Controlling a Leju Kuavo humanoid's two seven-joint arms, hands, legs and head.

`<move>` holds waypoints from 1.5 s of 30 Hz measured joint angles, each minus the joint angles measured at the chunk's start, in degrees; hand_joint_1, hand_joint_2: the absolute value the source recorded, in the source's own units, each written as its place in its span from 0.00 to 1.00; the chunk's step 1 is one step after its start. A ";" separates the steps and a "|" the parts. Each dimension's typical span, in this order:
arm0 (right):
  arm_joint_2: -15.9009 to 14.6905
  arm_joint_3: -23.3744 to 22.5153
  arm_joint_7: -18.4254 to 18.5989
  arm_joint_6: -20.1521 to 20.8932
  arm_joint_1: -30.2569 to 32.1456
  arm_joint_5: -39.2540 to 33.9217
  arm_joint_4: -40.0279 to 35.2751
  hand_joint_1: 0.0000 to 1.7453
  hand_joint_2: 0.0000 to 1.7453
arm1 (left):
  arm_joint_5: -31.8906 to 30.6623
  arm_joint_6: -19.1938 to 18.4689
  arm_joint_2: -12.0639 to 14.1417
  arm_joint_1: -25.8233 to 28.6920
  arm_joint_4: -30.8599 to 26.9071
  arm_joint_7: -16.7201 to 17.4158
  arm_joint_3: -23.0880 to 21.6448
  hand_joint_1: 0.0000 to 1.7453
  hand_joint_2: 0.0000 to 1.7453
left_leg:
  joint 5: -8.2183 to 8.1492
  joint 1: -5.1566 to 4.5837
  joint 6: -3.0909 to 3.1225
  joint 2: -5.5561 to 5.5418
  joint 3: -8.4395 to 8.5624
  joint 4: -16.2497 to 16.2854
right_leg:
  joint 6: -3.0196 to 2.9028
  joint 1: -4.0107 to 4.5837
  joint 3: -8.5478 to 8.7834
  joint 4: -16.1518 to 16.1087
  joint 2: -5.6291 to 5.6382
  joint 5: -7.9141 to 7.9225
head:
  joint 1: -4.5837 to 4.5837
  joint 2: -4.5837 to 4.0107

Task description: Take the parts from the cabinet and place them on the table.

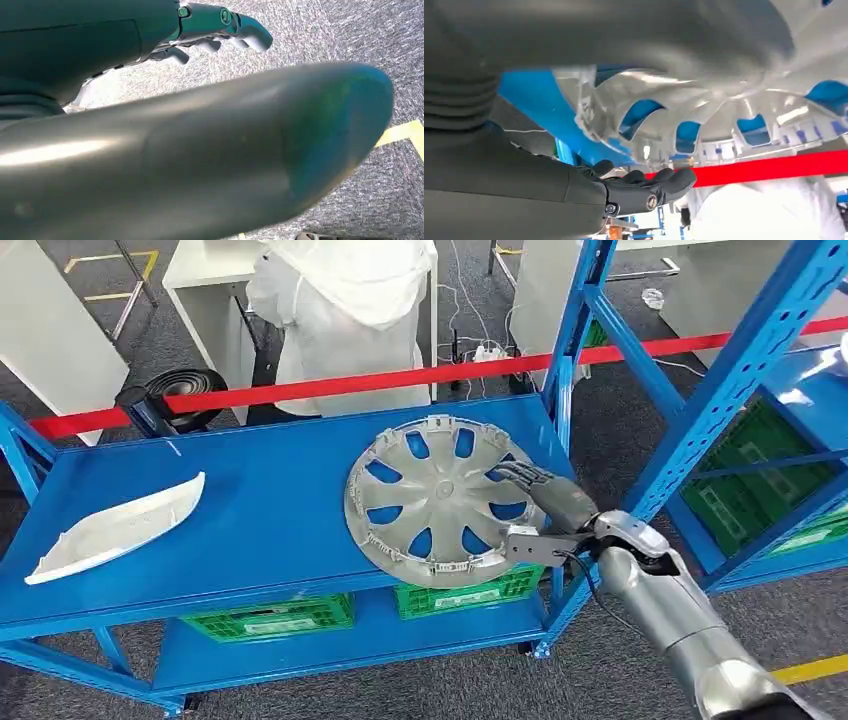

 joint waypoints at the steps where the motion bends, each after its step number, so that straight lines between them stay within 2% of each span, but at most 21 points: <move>1: 0.28 0.53 -0.07 0.00 -0.39 0.13 0.44 0.00 1.00 | 0.00 -0.07 -0.07 0.00 0.02 0.00 0.00 0.00 0.00 | 0.00 0.02 -0.01 0.00 0.00 -0.01 | 0.00 0.00 0.01 0.00 0.00 0.00 | 0.00 0.00; 3: 0.79 1.51 -0.68 -0.04 -1.40 0.13 1.62 0.00 1.00 | -0.11 -0.55 -0.15 -0.02 0.02 0.02 0.00 0.00 0.00 | 0.08 0.08 -0.22 0.01 0.07 -0.01 | -0.01 0.00 0.01 0.00 0.00 0.01 | 0.02 0.00; 15: 3.83 5.46 -3.10 0.37 -4.31 -0.77 7.00 0.00 1.00 | -1.81 -1.46 -0.66 -0.13 0.09 0.55 -0.22 0.00 0.00 | 0.08 -0.02 -0.22 -0.06 0.12 0.01 | 0.10 -0.02 0.27 -0.21 -0.05 0.09 | 0.02 0.00; 22: 7.26 9.09 -4.02 0.31 -8.89 -0.90 12.72 0.00 1.00 | -1.57 -0.33 -0.52 -0.78 0.09 0.48 -0.22 0.00 0.00 | 0.07 -0.03 -0.21 0.02 0.29 0.01 | 0.13 -0.02 0.41 -0.26 0.00 0.12 | 0.02 0.00; 29: 12.11 13.07 -5.71 1.25 -13.13 -1.38 19.63 0.00 1.00 | 1.22 1.53 0.70 -0.58 0.07 -0.57 0.24 0.00 0.00 | 0.06 0.03 -0.23 0.15 0.56 0.01 | 0.11 0.01 0.61 -0.26 0.11 0.12 | 0.00 0.00; 32: 13.31 14.09 -5.88 1.44 -14.10 -1.73 21.57 0.00 1.00 | 1.05 1.73 1.03 -0.39 0.09 -0.24 0.33 0.00 0.00 | 0.07 0.04 -0.23 0.14 0.64 0.01 | 0.11 0.06 0.70 -0.26 0.10 0.12 | 0.00 0.00; 37: 13.90 14.69 -5.94 0.68 -14.63 -3.19 24.26 0.00 1.00 | 0.44 2.23 1.29 -0.30 0.07 -0.70 0.44 0.00 0.00 | -0.01 0.03 -0.27 0.16 0.93 0.00 | 0.09 0.07 0.98 -0.32 0.13 0.08 | 0.02 0.00; 45: 13.81 14.71 -4.92 -1.23 -14.31 -5.05 25.77 0.00 1.00 | -1.05 2.23 1.73 -1.08 0.04 0.44 0.46 0.00 0.00 | -0.15 0.03 -0.18 0.47 1.24 0.00 | 0.08 0.08 1.20 -0.39 0.39 0.06 | 0.02 0.00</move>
